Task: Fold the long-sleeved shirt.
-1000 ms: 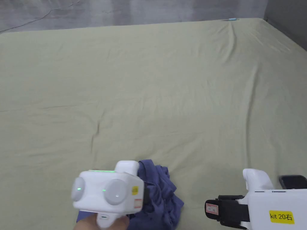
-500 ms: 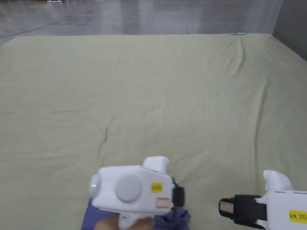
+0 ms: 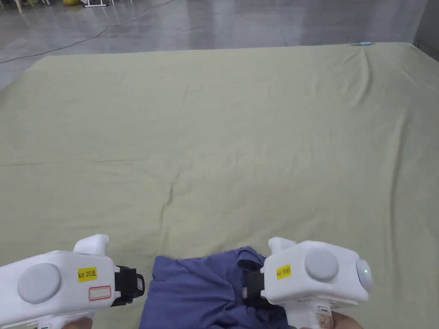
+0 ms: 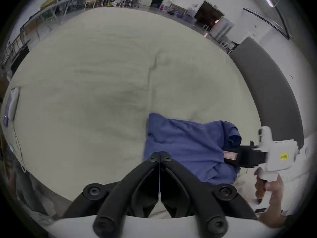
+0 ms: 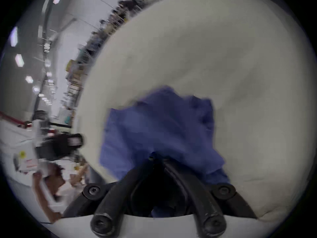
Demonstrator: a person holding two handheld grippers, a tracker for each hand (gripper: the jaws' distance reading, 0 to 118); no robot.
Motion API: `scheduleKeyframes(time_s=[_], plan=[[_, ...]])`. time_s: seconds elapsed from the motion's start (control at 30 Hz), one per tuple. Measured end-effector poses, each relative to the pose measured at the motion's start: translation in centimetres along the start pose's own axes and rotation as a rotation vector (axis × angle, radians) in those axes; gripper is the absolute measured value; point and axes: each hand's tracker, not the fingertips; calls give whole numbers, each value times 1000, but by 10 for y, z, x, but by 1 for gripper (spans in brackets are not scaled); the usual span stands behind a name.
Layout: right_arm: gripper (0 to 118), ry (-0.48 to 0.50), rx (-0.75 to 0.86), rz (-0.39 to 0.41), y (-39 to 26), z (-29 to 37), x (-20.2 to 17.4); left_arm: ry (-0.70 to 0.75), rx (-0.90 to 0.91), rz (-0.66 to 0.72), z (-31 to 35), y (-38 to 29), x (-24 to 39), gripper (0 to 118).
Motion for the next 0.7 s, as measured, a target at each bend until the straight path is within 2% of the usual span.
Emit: scheduleKeyframes(time_s=[0.03, 0.07, 0.1, 0.17, 0.33, 0.37, 0.4, 0.43, 0.47, 0.5, 0.53, 0.6, 0.7], plan=[[0, -7, -13, -23, -2, -7, 9, -4, -4, 3, -1, -1, -1, 0], [0, 105, 5, -68, -4, -10, 22, -8, -5, 9, -3, -1, -2, 0], [0, 174, 20, -94, -3, -8, 31, -11, -5, 13, -4, -1, -3, 0], [0, 195, -10, -105, 0, -6, 37, -19, -10, 16, -8, 0, -4, 0], [0, 164, -12, -76, 2, -6, 35, -41, -18, 4, -18, 5, 0, 0], [0, 163, -12, -76, 1, -7, 33, -53, -18, 4, -20, 6, 0, 3], [0, 165, -12, -82, 2, -7, 35, -68, -9, 6, -22, 6, -1, 33], [0, 170, -11, -88, 2, -8, 37, -84, 12, 20, -25, 6, -3, 82], [0, 181, -12, -97, 2, -8, 39, -108, 14, 29, -31, 5, -5, 118], [0, 193, -13, -109, 1, -8, 41, -213, 143, 37, -24, 15, -7, 114], [0, 204, -15, -121, 1, -8, 43, -170, 15, 41, -30, 9, -11, 114], [0, 214, -17, -129, 2, -8, 45, -118, -104, 47, -41, 11, -15, 114], [0, 211, -18, -126, 2, -8, 42, -142, -168, 56, -77, 8, -17, 114]])
